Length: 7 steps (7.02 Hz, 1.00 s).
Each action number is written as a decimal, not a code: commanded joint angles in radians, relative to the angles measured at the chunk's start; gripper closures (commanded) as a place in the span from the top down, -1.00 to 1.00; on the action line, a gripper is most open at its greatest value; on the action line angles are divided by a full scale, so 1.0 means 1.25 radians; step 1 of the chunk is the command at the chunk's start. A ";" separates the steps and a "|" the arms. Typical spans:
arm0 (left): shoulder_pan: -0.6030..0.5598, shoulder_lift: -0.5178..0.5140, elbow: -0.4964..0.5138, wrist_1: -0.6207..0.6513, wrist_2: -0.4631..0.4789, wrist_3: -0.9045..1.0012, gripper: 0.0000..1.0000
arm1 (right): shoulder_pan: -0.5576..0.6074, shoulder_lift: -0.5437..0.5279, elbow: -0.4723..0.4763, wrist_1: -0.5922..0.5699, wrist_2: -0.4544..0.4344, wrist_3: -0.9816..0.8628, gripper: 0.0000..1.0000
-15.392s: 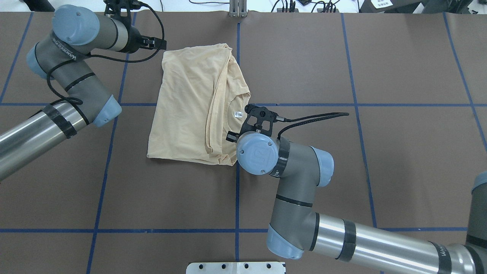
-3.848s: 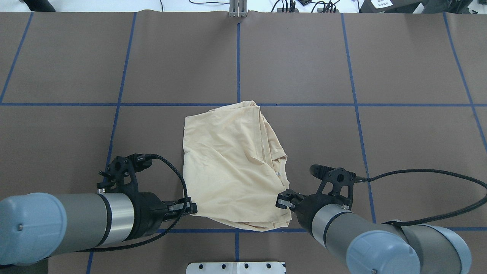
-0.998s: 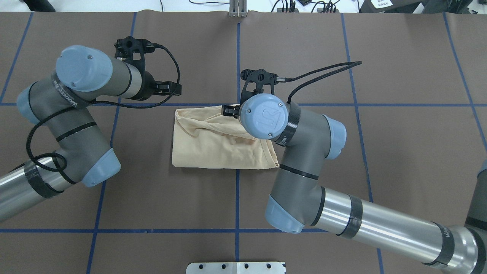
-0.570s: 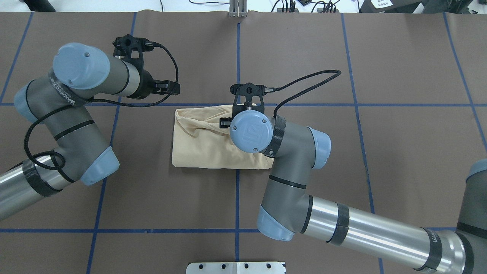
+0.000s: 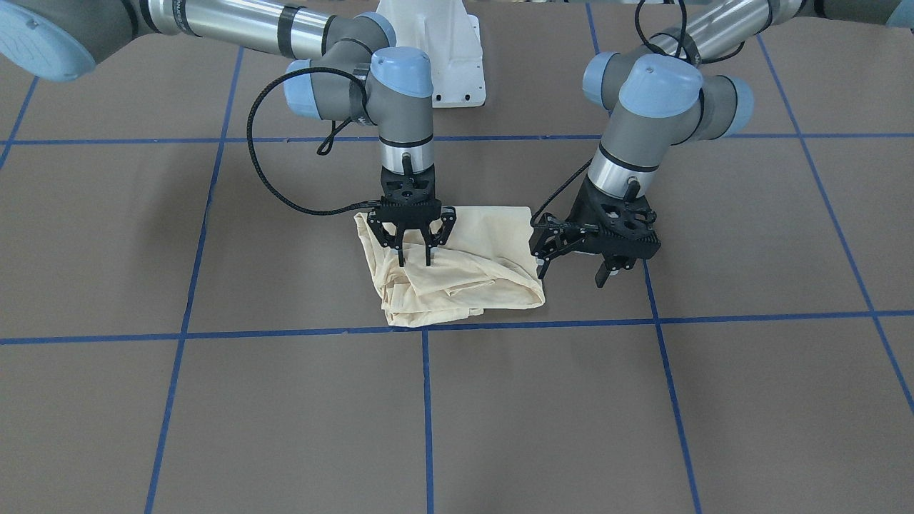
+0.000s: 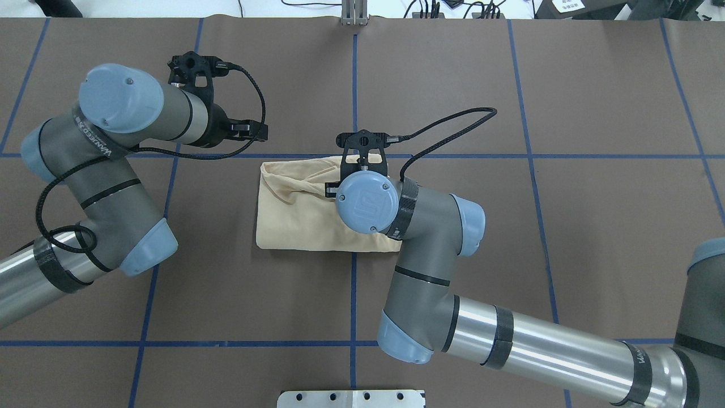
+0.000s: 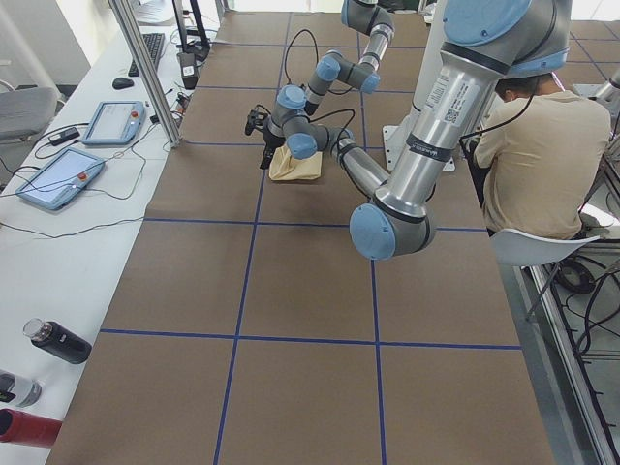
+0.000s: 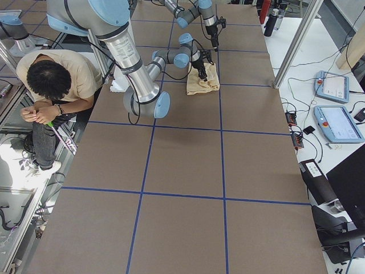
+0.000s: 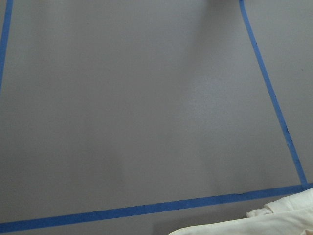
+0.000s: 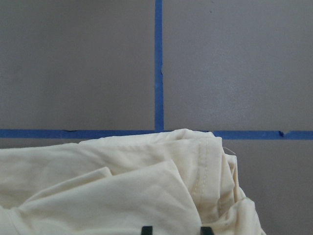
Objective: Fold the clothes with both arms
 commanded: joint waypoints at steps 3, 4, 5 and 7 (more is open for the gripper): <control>-0.001 0.000 0.000 0.000 0.001 0.000 1.00 | 0.047 0.004 -0.018 0.000 -0.008 -0.024 -1.00; -0.001 0.000 0.000 0.000 0.001 -0.001 1.00 | 0.069 0.022 -0.047 0.001 -0.004 -0.040 -1.00; -0.001 0.000 0.000 -0.001 0.001 -0.001 1.00 | 0.083 0.069 -0.125 0.027 -0.003 -0.040 -1.00; -0.001 0.000 0.000 0.000 0.001 0.000 1.00 | 0.106 0.099 -0.249 0.169 -0.003 -0.051 -1.00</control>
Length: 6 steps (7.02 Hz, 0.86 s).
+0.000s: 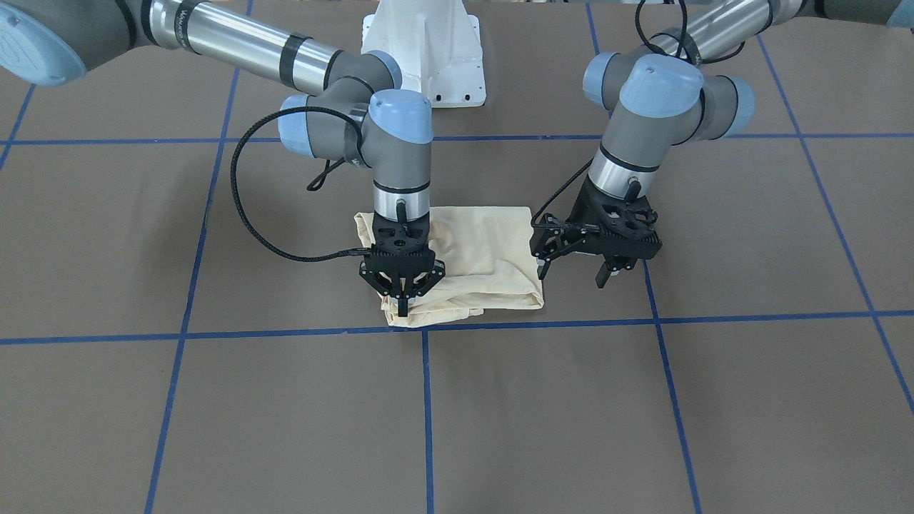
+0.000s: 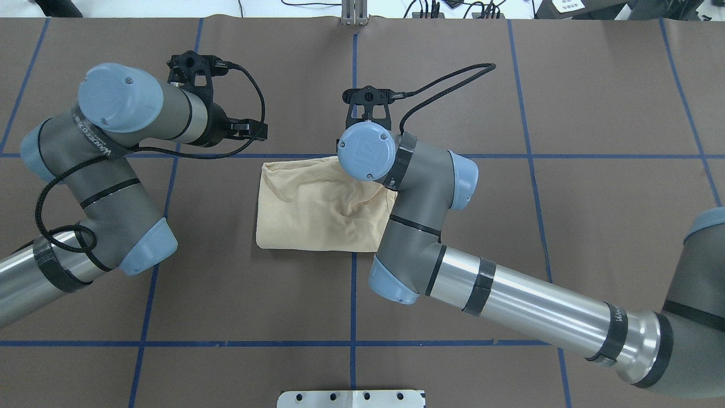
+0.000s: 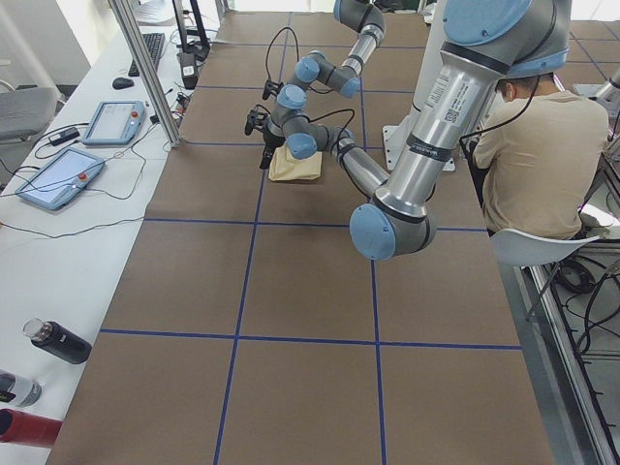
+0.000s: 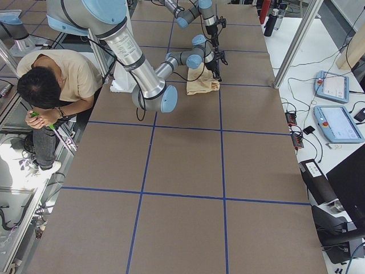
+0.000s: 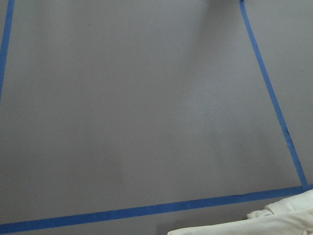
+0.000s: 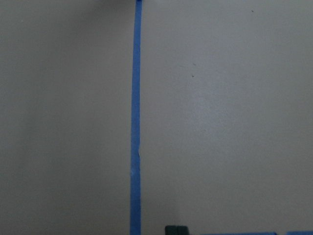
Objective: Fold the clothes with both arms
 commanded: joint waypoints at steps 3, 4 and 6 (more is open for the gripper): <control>-0.001 0.000 -0.007 0.002 -0.005 0.003 1.00 | 0.095 0.043 -0.069 0.074 0.141 -0.024 0.99; -0.012 0.000 -0.039 0.015 -0.035 0.019 1.00 | 0.138 0.048 -0.062 0.069 0.246 -0.031 0.99; -0.061 0.073 -0.219 0.182 -0.088 0.149 1.00 | 0.203 -0.009 0.073 -0.067 0.359 -0.105 0.99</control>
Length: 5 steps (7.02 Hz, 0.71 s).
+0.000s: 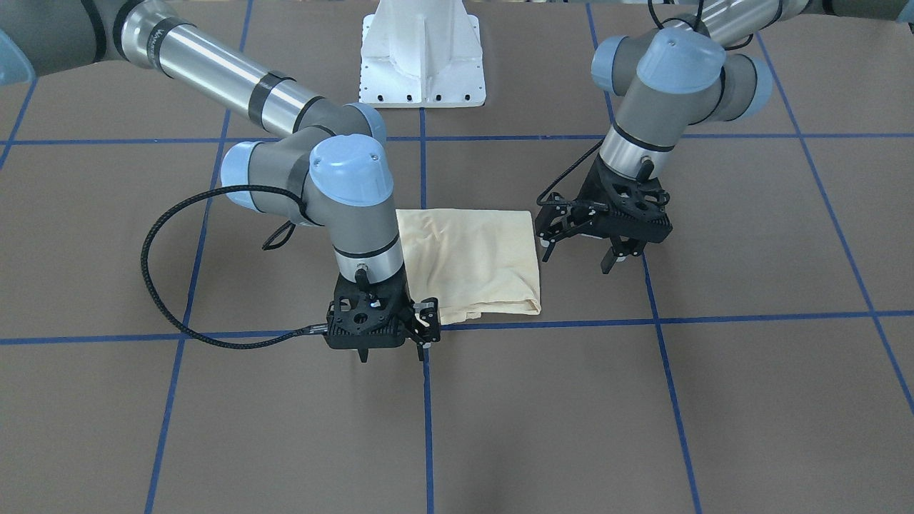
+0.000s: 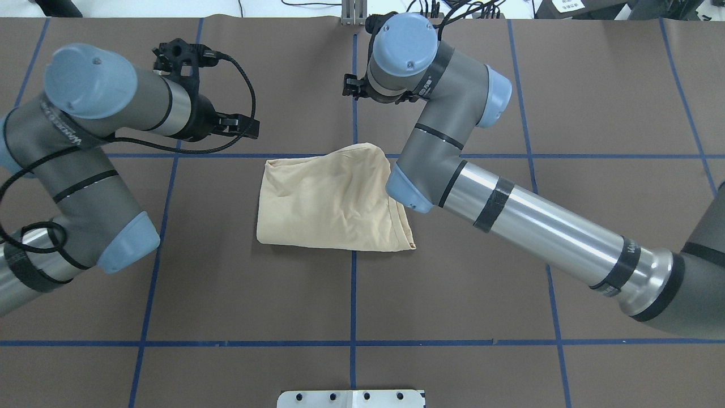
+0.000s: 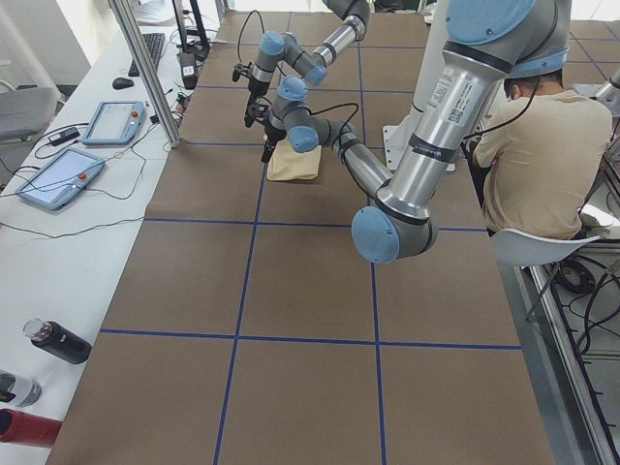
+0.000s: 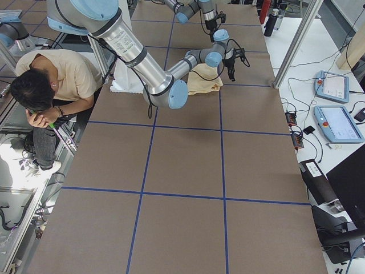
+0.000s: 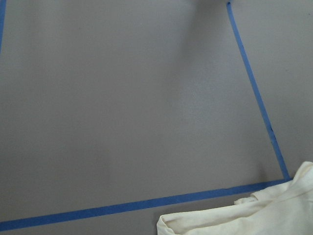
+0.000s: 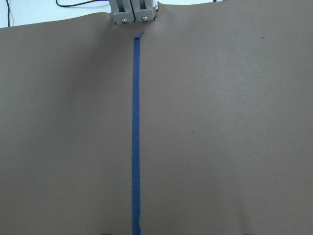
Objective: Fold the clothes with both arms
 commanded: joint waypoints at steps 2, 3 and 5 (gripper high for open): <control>-0.102 0.100 -0.262 0.310 -0.023 0.246 1.00 | 0.138 -0.239 0.385 -0.264 0.156 -0.224 0.99; -0.162 0.168 -0.301 0.328 -0.029 0.354 1.00 | 0.206 -0.347 0.485 -0.305 0.206 -0.369 1.00; -0.380 0.307 -0.300 0.324 -0.134 0.629 1.00 | 0.379 -0.574 0.567 -0.306 0.336 -0.653 1.00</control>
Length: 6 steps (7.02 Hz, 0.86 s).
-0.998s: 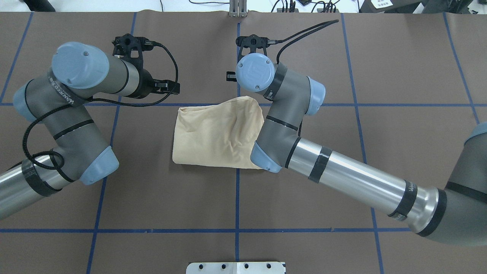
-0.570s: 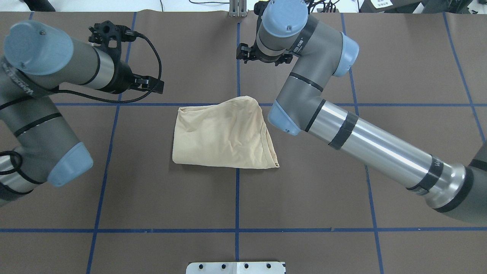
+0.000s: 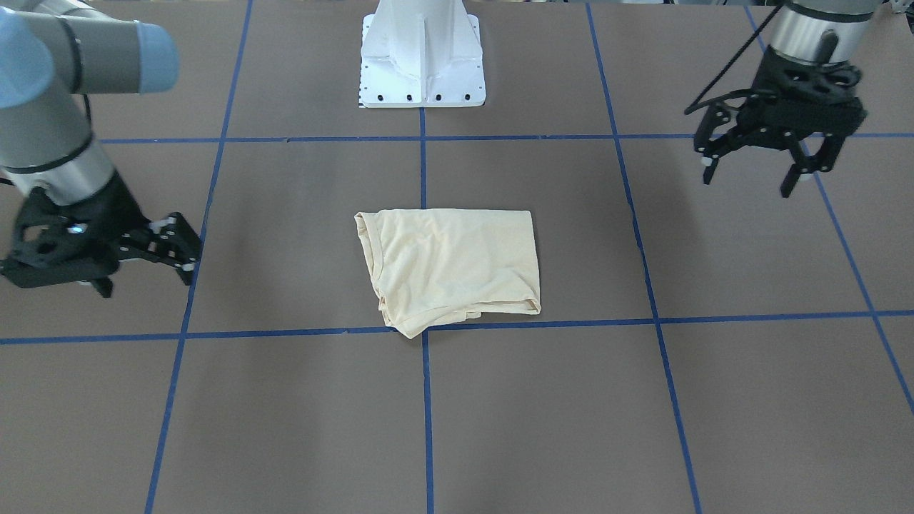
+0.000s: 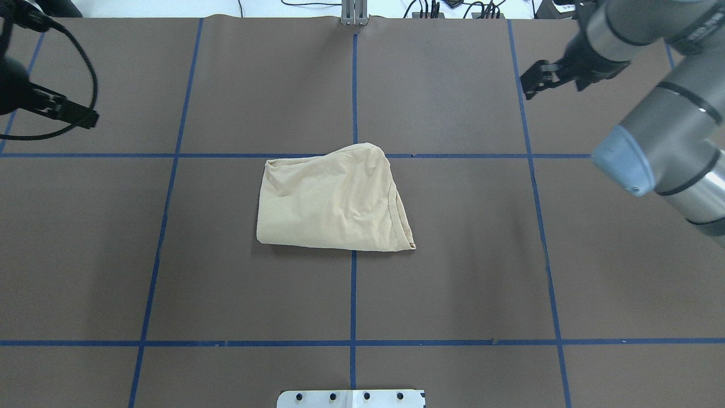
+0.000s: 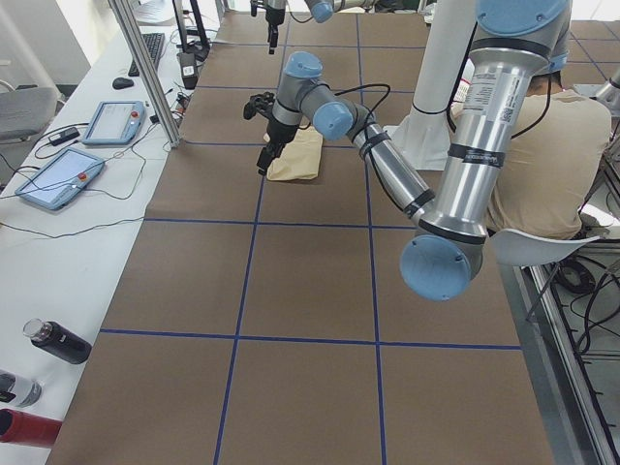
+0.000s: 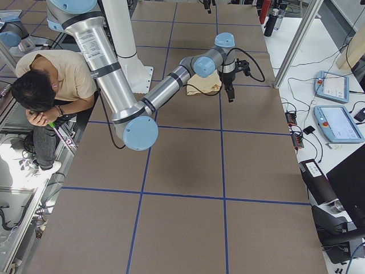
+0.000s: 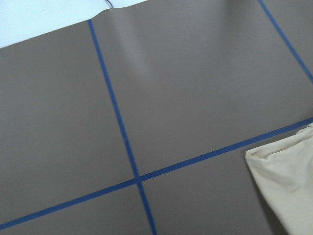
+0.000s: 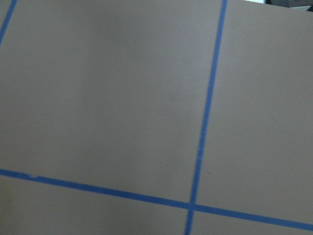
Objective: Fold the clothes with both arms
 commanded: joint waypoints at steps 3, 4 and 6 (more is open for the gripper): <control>-0.362 0.185 0.117 0.002 -0.151 0.393 1.00 | 0.322 -0.398 0.038 -0.009 0.171 -0.432 1.00; -0.369 0.218 0.147 0.002 -0.154 0.395 1.00 | 0.360 -0.457 0.008 -0.007 0.171 -0.522 1.00; -0.431 0.291 0.162 -0.006 -0.155 0.456 1.00 | 0.408 -0.516 0.004 0.003 0.176 -0.567 1.00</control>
